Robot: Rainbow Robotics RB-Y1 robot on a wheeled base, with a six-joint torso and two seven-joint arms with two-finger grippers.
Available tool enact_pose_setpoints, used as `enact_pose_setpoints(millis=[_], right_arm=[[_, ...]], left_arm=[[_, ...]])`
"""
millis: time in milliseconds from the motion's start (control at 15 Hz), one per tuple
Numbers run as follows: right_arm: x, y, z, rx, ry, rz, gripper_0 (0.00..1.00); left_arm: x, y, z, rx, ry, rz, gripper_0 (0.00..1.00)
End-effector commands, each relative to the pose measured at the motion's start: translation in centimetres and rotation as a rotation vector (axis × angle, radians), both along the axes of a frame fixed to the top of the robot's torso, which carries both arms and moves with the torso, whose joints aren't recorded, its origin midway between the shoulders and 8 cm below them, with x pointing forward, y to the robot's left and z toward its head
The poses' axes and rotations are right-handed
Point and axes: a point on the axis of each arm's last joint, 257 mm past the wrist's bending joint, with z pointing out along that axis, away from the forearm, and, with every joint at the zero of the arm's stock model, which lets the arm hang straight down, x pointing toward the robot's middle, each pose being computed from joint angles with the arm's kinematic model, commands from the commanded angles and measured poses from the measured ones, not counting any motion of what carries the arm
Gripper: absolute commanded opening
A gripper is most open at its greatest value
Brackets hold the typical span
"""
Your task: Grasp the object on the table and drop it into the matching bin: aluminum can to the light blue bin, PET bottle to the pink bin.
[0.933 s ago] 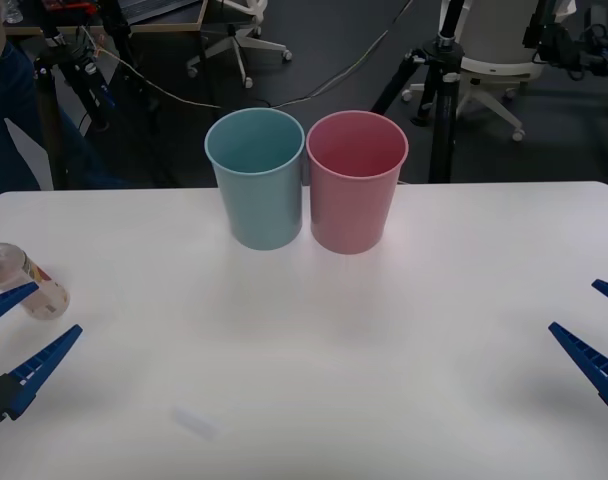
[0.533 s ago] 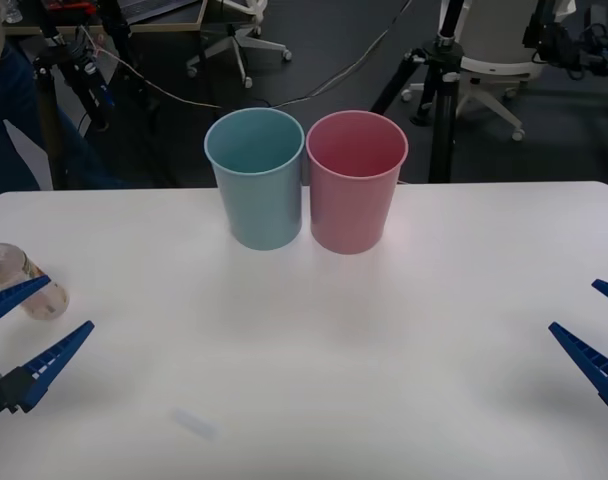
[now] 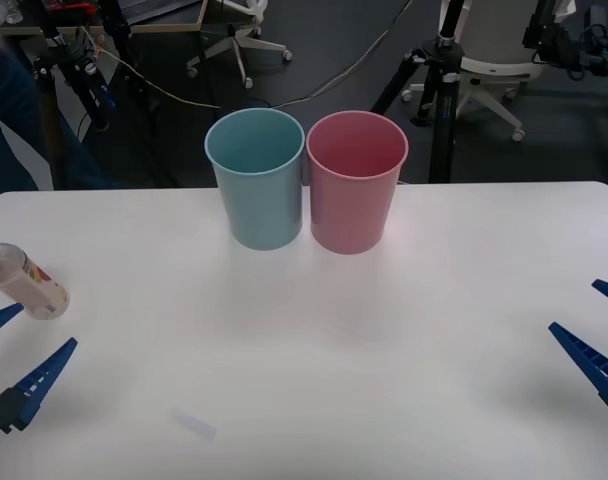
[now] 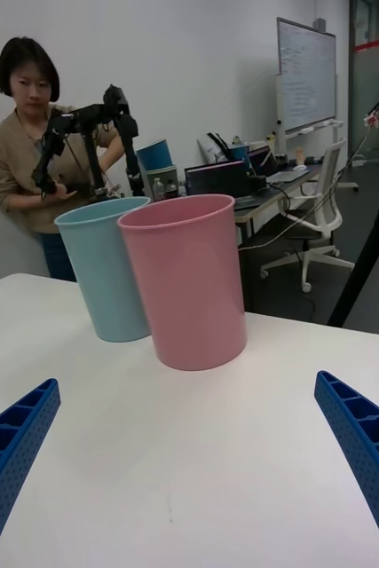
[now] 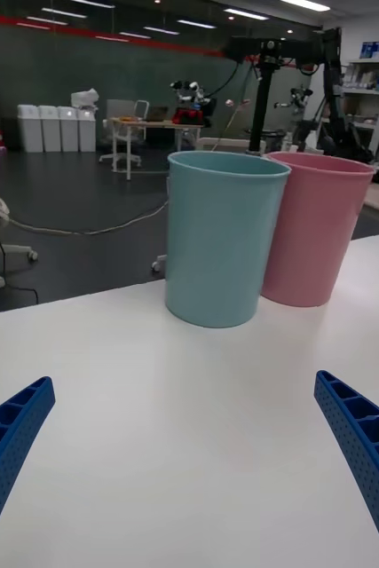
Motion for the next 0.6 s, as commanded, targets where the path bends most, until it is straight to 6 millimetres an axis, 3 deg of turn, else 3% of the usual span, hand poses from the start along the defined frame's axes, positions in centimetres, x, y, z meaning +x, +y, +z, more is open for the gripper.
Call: enact_pose_setpoints(millis=[67,600], right_arm=[[0.0,0.0,0.0,0.0,0.0,0.0,1.0],[0.0,0.0,0.0,0.0,0.0,0.0,1.0]], left_arm=[[-1.1,0.6,-2.1,0.001,0.019,0.075,1.0],[-4.2,4.2,-6.2,0.021,0.063,0.276,1.0]])
